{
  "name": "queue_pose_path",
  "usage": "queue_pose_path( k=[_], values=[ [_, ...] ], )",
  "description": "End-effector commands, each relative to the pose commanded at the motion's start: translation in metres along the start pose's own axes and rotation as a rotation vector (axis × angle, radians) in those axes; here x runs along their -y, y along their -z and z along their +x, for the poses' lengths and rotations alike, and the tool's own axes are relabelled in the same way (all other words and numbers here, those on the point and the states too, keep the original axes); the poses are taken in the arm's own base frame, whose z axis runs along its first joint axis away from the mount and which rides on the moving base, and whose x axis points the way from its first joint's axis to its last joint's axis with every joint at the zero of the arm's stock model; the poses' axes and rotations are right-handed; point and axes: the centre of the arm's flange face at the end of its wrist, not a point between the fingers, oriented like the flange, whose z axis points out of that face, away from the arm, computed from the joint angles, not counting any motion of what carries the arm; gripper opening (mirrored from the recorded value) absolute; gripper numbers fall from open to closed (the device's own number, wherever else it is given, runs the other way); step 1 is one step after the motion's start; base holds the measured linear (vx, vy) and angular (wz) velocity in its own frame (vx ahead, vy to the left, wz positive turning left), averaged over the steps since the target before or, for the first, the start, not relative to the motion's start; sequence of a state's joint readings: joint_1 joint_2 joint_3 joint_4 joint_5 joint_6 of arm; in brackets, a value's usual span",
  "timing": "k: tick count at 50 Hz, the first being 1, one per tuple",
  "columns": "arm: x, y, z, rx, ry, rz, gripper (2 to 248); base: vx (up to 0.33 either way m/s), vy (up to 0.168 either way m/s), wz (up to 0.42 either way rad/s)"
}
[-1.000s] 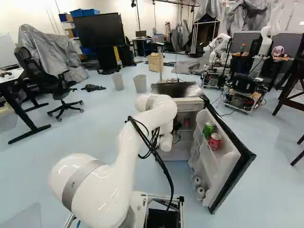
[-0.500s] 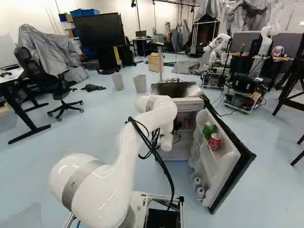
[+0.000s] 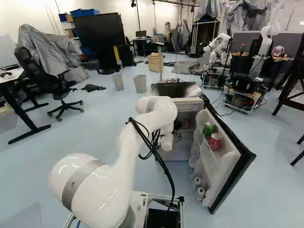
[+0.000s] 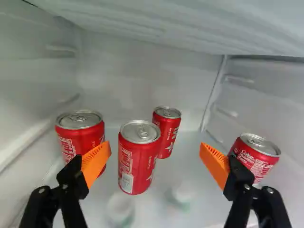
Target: Grab a drink from the fridge
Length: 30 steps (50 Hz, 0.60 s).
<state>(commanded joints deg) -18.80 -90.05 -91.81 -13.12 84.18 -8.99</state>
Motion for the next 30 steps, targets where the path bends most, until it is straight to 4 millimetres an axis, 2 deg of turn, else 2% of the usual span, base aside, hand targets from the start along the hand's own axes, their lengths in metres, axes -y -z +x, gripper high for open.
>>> queue_pose_path(
  k=[9,10,15,16,20,21,25,26,30],
  values=[
    [0.0002,-0.0026,-0.001,-0.006,0.001,0.0,247,0.0,0.0,0.0],
    [0.0002,-0.0027,-0.001,-0.006,0.001,0.0,236,0.0,0.0,0.0],
    [0.0003,-0.003,-0.0011,-0.007,0.002,0.0,236,0.0,0.0,0.0],
    [0.0003,-0.003,-0.0011,-0.007,0.002,0.0,200,0.0,0.0,0.0],
    [0.0003,-0.003,-0.0011,-0.007,0.002,0.0,200,0.0,0.0,0.0],
    [0.0003,-0.003,-0.0011,-0.007,0.002,0.0,162,0.0,0.0,0.0],
    [0.0003,-0.003,-0.0011,-0.007,0.002,0.0,162,0.0,0.0,0.0],
    [0.0003,-0.003,-0.0011,-0.007,0.002,0.0,125,0.0,0.0,0.0],
    [0.0003,-0.003,-0.0011,-0.007,0.002,0.0,125,0.0,0.0,0.0]
  ],
)
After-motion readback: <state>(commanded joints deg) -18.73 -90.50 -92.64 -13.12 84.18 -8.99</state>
